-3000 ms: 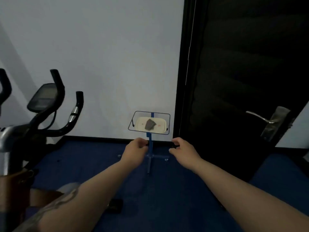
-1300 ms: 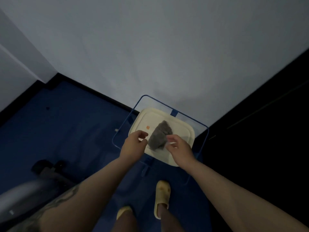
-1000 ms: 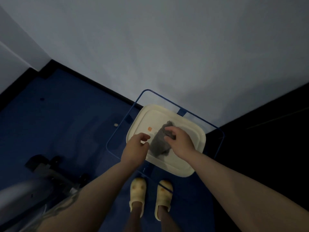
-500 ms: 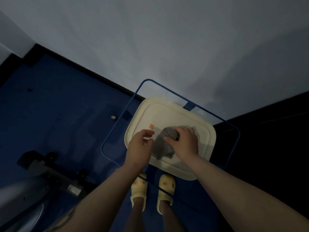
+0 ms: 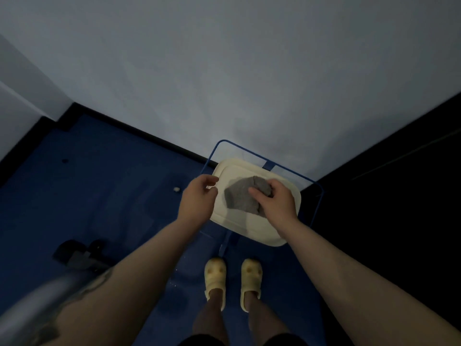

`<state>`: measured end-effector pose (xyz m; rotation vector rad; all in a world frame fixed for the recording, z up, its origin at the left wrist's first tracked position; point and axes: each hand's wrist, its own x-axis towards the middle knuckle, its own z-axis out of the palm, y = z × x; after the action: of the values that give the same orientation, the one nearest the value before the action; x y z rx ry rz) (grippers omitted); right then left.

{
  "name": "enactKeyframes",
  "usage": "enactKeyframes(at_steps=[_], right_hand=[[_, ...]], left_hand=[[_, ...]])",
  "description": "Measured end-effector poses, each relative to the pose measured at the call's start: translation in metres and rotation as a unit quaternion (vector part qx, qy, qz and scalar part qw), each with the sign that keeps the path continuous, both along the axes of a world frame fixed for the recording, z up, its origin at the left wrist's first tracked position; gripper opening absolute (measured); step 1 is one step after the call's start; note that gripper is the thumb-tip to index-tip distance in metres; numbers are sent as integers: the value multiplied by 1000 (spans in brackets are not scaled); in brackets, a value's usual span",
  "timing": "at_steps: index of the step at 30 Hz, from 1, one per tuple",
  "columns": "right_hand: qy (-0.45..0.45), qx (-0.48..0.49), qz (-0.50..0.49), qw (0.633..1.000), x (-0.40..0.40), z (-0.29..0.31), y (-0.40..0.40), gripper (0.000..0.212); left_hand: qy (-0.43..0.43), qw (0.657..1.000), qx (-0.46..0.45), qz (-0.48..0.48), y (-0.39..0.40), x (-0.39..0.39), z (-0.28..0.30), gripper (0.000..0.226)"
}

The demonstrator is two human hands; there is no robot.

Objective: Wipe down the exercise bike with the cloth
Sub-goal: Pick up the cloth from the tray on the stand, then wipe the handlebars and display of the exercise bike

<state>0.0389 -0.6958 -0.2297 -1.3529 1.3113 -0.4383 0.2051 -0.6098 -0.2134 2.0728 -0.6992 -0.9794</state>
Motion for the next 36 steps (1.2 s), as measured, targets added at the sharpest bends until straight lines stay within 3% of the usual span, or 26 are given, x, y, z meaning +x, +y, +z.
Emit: enactKeyframes(at_steps=[5,8,15,21,27,36], right_hand=[[-27,-14,-36,999,-2,46,17,30],[-41,-29,-14,999,-7,62,31,27],[-42,-100,141,984,-24,74,75,16],[-20,-126,310,942,-34,63,154,14],[-28,-116,492,863,-23,66,264,13],[-78,-120,677,722,-13,87,463,15]], left_hand=[[-12,999,-38,0,25,-5,35,25],[-24,998,-49,6,51,-13,47,21],[-54,995,-54,67,136,-44,59,20],[-63,975,-31,212,254,-99,57,20],[-45,930,-19,364,382,-154,67,18],[-69,811,-26,580,574,-244,81,19]])
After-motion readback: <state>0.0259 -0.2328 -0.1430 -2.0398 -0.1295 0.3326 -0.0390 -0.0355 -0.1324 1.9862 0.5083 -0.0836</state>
